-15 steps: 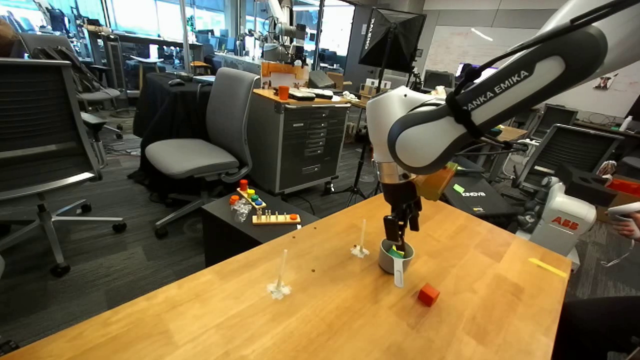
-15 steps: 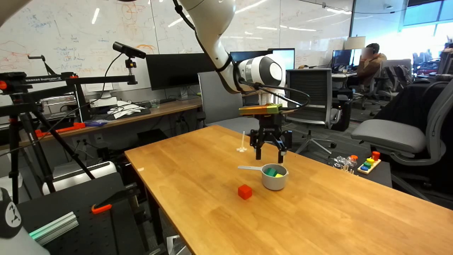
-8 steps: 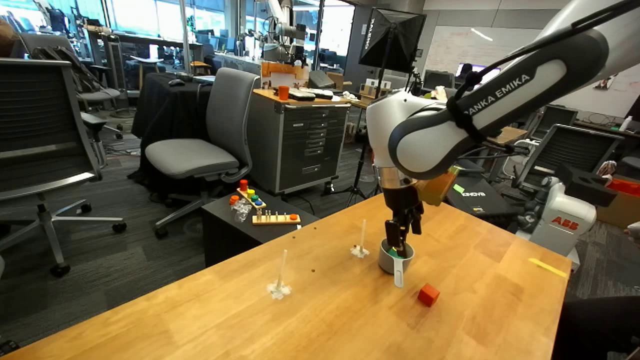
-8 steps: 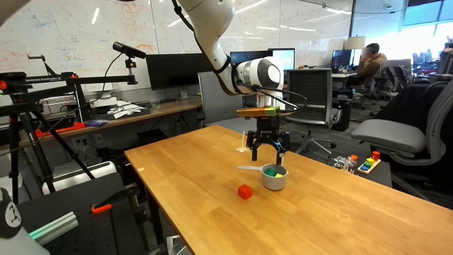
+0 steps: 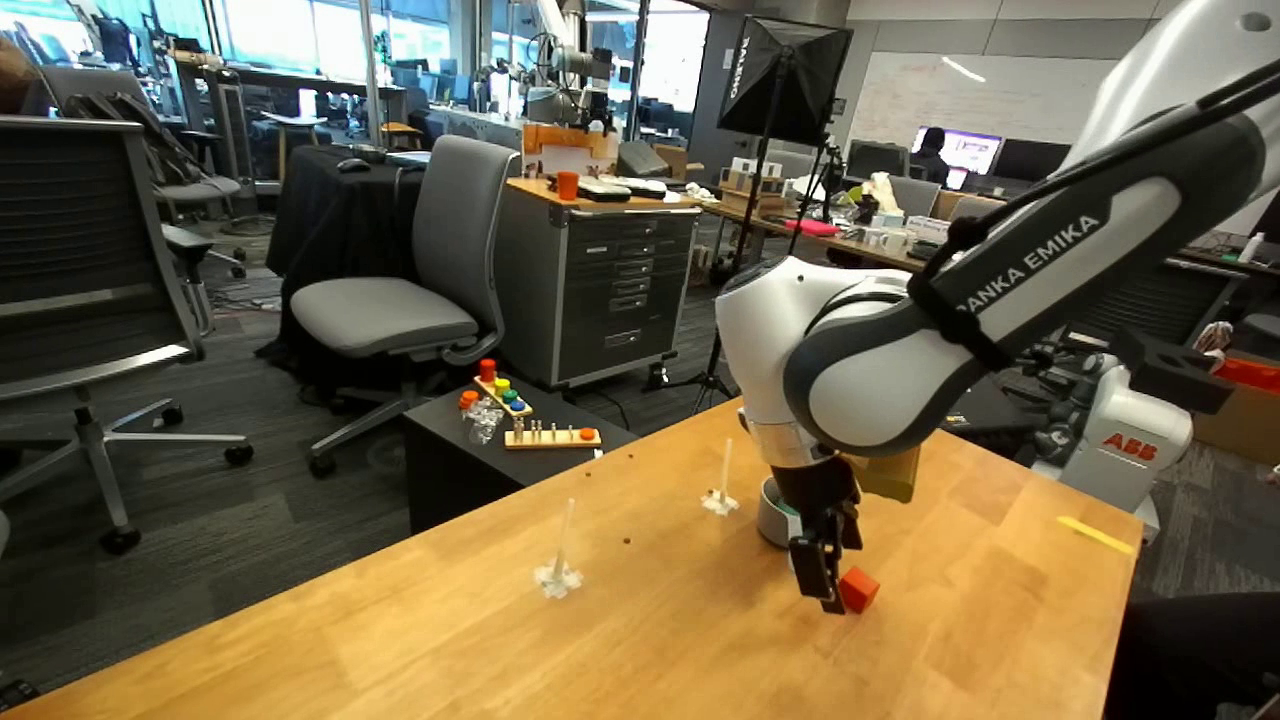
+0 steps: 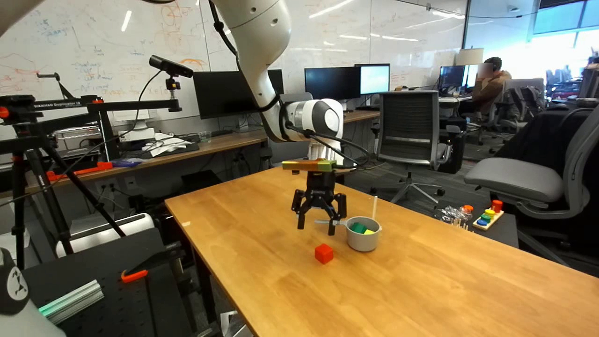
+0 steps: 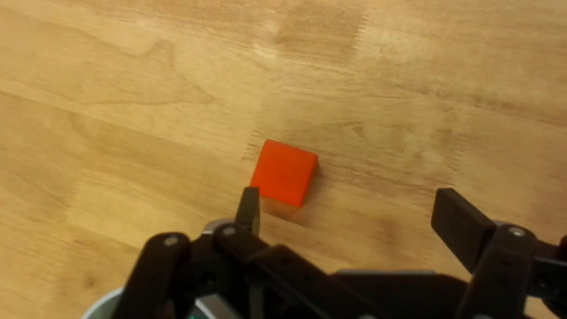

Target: Put the blocks inside the grey measuring cup

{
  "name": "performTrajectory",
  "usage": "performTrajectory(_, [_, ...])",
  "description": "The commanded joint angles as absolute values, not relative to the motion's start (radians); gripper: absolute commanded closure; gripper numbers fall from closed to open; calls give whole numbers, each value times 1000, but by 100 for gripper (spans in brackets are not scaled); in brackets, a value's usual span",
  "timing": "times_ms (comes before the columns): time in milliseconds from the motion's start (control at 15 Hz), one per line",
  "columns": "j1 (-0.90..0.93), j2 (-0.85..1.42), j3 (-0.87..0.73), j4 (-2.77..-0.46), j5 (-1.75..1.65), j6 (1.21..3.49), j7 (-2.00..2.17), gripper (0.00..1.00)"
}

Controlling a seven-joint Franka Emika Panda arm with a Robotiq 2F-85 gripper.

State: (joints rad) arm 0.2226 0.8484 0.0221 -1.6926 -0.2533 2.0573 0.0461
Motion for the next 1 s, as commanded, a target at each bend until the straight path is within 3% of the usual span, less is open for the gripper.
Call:
performTrajectory(0, [231, 812, 19, -1761, -274, 2097, 58, 0])
performTrajectory(933, [209, 841, -21, -1744, -278, 2138, 73, 0])
